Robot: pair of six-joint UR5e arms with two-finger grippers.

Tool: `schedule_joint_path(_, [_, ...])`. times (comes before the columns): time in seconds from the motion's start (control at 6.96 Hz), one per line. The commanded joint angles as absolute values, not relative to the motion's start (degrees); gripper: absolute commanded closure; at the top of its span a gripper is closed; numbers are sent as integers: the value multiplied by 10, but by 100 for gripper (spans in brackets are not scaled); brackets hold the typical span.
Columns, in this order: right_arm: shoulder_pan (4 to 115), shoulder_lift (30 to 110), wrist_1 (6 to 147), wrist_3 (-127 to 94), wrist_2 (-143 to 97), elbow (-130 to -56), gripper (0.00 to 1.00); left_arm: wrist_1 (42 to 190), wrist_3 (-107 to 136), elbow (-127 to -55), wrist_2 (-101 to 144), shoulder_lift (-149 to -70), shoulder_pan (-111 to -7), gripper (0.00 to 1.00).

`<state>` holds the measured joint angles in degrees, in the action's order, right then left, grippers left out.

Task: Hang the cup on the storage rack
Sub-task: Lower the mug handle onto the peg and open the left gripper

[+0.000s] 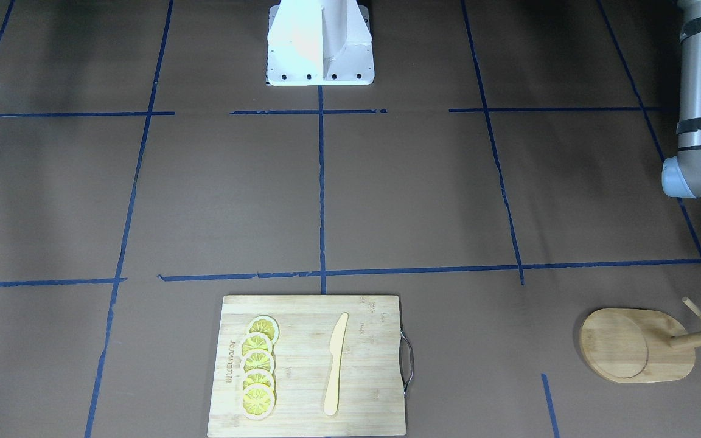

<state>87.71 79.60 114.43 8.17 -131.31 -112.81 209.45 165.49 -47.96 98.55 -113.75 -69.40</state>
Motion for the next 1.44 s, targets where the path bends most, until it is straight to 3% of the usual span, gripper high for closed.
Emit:
schedule_joint_path(0.0, [877,795,1144,82,-1313,-1128,0,2094,1653,-469,987,-1136,-703,84])
schedule_joint_path(0.29, [877,792,1145,82,-1313,-1128,0,2091,1649,-445,1010,-1136,-717,69])
schedule_joint_path(0.43, [877,791,1144,81,-1312,-1128,0,2090,1644,-443,1015,-1136,-721,2])
schedule_joint_path(1.29, [877,791,1145,80,-1313,-1128,0,2059,1647,-463,1049,-1142,-743,0])
